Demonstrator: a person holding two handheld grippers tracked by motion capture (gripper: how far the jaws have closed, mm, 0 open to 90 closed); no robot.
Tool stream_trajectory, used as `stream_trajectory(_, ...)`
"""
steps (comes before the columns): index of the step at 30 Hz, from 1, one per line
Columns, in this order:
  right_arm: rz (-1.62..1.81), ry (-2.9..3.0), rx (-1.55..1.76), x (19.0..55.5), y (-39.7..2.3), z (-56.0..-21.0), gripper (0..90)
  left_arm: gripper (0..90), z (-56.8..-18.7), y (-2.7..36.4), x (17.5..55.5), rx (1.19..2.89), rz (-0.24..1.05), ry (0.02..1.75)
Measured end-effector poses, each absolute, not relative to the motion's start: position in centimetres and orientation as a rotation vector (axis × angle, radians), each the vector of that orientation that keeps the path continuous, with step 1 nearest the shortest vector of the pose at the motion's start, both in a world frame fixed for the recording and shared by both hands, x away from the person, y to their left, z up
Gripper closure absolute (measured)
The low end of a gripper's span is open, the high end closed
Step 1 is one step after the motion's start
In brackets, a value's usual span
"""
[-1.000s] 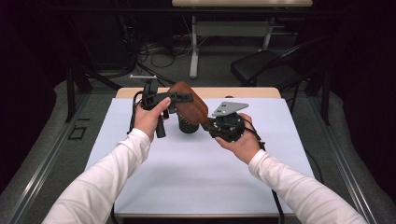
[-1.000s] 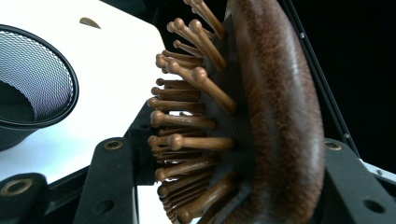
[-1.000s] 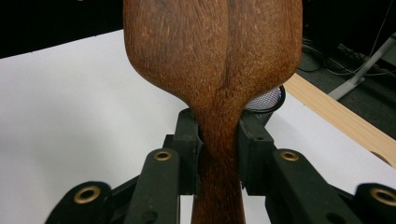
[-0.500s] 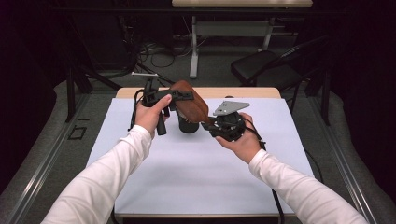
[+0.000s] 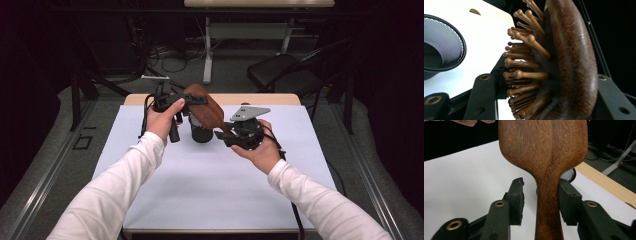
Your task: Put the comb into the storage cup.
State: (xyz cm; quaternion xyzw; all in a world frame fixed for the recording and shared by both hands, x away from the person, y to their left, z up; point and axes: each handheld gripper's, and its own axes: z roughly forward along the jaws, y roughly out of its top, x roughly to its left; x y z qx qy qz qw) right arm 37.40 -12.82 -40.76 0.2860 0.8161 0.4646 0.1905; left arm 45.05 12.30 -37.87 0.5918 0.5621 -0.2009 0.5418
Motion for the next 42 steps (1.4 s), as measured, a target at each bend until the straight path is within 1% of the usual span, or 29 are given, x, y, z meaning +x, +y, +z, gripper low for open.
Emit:
stream_trajectory(5, 1.329, 2.269, 0.812, 37.3, -13.0, -40.5, 45.8, 47.9, -37.9, 12.5, 45.3, 1.407, -0.439, 1.354)
stream_trajectory(9, 1.321, 2.250, 0.816, 37.1, -13.0, -40.4, 43.3, 47.9, -37.9, 12.7, 45.4, 1.394, -0.447, 1.351)
stream_trajectory(18, 1.324, 2.229, 0.863, 37.2, -13.6, -40.2, 38.8, 47.9, -37.8, 13.3, 45.5, 1.383, -0.420, 1.357)
stream_trajectory(26, 1.351, 2.197, 0.763, 36.7, -14.0, -39.8, 38.4, 47.8, -37.7, 13.8, 45.7, 1.358, -0.413, 1.356)
stream_trajectory(31, 1.346, 2.218, 0.768, 36.3, -13.9, -39.8, 36.6, 47.8, -37.7, 14.1, 45.8, 1.350, -0.408, 1.362)
stream_trajectory(34, 1.345, 2.221, 0.756, 36.3, -13.8, -39.9, 32.8, 47.8, -37.7, 14.2, 45.9, 1.347, -0.399, 1.366)
stream_trajectory(36, 1.341, 2.220, 0.761, 36.4, -13.8, -39.9, 31.7, 47.8, -37.7, 14.4, 46.0, 1.346, -0.397, 1.370)
stream_trajectory(42, 1.318, 2.226, 0.789, 36.8, -13.9, -40.0, 22.2, 47.8, -37.6, 14.9, 46.0, 1.343, -0.386, 1.378)
